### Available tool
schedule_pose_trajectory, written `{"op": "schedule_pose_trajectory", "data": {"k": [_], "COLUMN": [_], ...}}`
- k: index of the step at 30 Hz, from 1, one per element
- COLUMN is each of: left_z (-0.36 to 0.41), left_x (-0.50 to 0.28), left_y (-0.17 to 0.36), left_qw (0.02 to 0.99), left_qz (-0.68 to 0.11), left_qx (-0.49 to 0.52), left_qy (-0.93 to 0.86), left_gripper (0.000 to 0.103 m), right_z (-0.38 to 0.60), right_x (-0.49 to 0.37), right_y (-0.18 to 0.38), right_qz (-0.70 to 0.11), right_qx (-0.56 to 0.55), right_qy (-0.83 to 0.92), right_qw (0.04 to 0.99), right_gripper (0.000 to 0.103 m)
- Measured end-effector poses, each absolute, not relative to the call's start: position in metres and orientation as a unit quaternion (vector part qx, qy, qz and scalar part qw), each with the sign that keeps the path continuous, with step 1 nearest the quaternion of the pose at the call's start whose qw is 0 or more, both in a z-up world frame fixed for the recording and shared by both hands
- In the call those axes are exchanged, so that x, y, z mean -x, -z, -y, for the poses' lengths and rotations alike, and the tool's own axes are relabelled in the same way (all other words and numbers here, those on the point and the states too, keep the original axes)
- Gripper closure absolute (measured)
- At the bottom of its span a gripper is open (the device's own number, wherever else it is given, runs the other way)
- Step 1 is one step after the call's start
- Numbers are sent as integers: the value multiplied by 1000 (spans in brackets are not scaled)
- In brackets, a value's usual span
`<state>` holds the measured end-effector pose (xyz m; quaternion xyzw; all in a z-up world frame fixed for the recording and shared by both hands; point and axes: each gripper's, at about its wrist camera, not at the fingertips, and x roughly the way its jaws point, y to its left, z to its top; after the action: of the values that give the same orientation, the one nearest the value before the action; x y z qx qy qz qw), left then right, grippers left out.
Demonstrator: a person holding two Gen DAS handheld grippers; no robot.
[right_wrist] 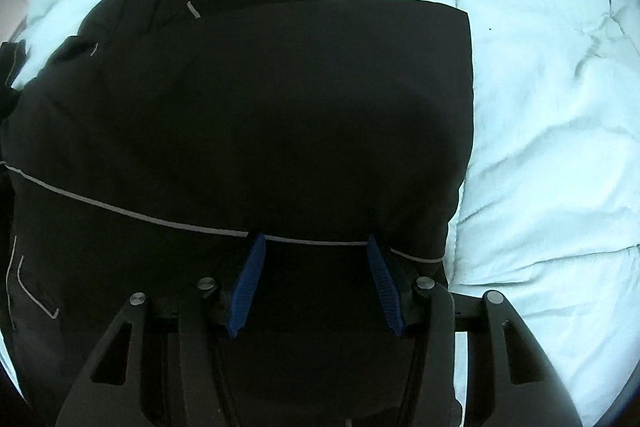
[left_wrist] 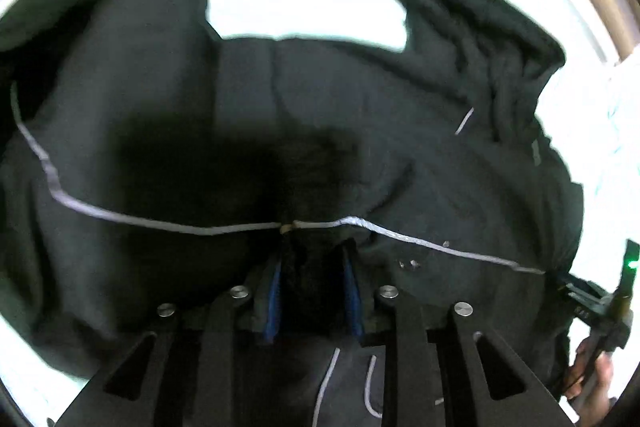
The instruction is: Fold large clothes
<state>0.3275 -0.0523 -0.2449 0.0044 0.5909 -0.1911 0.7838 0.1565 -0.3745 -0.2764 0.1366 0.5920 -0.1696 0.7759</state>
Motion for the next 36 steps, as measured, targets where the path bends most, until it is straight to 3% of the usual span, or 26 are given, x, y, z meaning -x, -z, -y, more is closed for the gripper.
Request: {"op": "schedule_pose_trajectory", "data": {"k": [3,6,9,15,17,36], "left_z": [45,53,80,140,143,14], "left_x": [-313,-293,-281,-283,-282,-175], "left_y": [211,180,175,268,274,73], "left_qw": [810,820,808,758,762,842], "left_qz": [-552,-517,-509,-595,-590,-466], "left_qx": [-9,0,4,-82,-91,-13], "left_qy": [197,246,298,254,248,270], "left_gripper": [63,48,40,42,42,41], "right_z": [371,353,331,303,301,236], "right_x": [-156,-153,-154,-161,-160,-56], "right_y": [262,233,221,265,271,132], "right_qz": [-599,-572,-558,-601,-603,-552], "right_qx": [-128,-107,-101,-84,-78,-151], "right_qy": [176,156,124,111,111,87], "right_qw": [771,798,814,787,786,816], "right_gripper": [48,48,47,47,47,47]}}
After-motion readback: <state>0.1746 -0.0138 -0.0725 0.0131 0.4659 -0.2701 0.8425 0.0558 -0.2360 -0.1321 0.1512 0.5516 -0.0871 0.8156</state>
